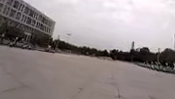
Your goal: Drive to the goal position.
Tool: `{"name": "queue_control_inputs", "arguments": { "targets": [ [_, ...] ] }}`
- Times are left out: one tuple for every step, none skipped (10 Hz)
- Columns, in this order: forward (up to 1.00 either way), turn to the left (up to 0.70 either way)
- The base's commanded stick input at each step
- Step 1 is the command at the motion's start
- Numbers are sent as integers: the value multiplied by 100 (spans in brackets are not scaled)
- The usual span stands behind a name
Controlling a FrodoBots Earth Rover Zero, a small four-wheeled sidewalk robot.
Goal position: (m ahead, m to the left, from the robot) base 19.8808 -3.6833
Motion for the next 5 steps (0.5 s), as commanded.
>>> {"name": "queue_control_inputs", "arguments": {
  "targets": [
    [85, 0],
    [85, 0],
    [85, 0],
    [85, 0],
    [85, 0]
  ]
}}
